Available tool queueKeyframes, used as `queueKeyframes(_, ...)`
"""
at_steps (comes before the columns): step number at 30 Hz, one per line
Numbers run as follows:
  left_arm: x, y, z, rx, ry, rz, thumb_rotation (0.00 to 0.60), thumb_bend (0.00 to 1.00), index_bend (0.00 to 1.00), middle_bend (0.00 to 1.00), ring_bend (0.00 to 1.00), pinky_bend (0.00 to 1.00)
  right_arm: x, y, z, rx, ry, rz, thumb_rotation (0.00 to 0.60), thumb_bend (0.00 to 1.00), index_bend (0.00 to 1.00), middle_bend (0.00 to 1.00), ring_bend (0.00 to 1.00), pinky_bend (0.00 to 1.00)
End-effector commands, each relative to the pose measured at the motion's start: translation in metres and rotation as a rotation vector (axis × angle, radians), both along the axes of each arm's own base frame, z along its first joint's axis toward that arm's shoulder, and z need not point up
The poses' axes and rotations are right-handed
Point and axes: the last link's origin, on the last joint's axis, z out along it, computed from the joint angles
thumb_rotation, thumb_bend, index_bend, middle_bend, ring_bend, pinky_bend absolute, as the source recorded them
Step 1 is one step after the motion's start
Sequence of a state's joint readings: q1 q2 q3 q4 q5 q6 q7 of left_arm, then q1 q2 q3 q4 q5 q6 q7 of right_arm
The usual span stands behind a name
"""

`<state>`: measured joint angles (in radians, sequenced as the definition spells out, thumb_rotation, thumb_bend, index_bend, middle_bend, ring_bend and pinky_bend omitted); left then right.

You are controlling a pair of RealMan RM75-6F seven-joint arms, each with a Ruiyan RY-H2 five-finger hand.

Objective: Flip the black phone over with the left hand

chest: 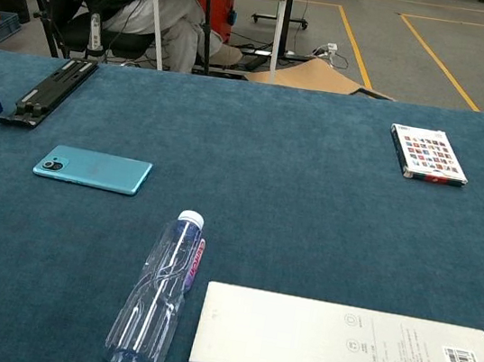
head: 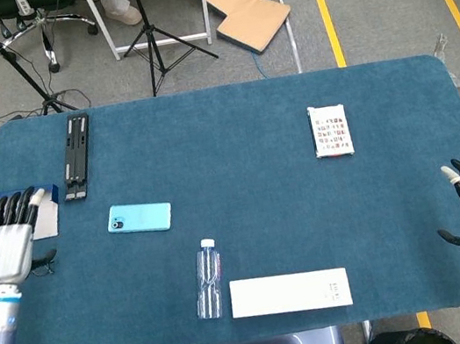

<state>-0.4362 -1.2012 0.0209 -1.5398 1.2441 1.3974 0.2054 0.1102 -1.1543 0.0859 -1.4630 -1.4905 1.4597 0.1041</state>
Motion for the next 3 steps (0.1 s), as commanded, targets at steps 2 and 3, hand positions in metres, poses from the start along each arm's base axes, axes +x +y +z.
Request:
queueKeyframes(2,-0.011,-0.026,0.008,-0.011,-0.012,0.014,0.6,0.01,0.0,0.0,0.0,0.0,0.001,0.0,0.0,0.0,-0.002,0.004,0.6,0.0,0.04,0.0,0.0,0.0)
queueKeyframes(3,-0.013,-0.032,0.009,-0.012,-0.014,0.018,0.6,0.01,0.0,0.0,0.0,0.0,0.002,0.001,0.0,-0.001,-0.002,0.006,0.6,0.0,0.04,0.0,0.0,0.0)
